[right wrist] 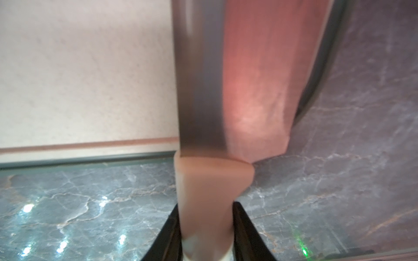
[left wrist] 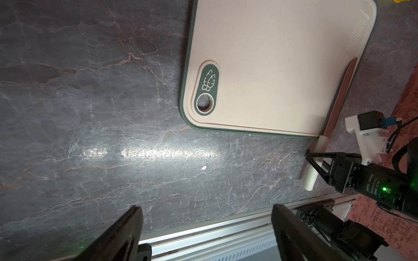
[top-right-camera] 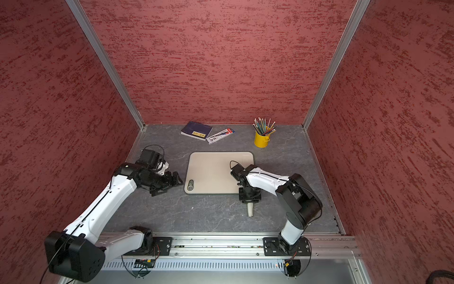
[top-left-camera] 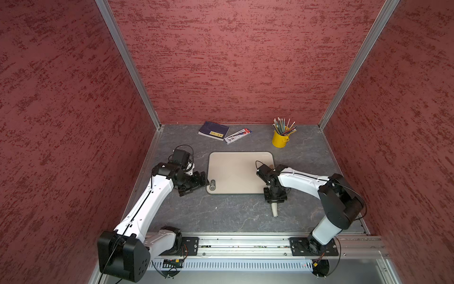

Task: Align the knife with the edge of the cutting board
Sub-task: Place the knife at the edge of the cutting board.

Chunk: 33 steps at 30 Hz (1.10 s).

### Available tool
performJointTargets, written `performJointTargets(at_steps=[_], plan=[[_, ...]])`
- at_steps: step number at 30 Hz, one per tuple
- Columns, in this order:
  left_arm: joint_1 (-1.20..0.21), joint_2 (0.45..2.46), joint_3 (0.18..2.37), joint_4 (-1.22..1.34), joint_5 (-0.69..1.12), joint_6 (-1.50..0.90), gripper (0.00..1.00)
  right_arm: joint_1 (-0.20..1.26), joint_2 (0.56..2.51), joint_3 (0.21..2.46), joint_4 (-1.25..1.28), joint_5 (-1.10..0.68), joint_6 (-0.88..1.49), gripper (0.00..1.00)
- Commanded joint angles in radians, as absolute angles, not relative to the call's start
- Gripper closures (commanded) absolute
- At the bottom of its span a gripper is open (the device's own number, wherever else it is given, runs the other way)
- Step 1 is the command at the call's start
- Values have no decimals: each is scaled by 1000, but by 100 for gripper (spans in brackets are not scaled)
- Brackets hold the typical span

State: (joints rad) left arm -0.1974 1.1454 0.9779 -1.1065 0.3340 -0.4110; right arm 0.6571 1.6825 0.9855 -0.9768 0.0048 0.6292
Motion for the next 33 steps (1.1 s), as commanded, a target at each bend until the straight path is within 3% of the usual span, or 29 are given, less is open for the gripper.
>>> performJointTargets(at_steps=[1, 18, 33], plan=[[-204, 1140, 970, -1101, 326, -405, 6, 645, 1679, 1012, -989, 27, 659, 66], [-211, 1141, 970, -1102, 323, -405, 6, 630, 1683, 1008, -976, -2, 669, 65], [-212, 1144, 970, -1103, 323, -405, 6, 630, 1685, 1007, -971, -12, 666, 50]])
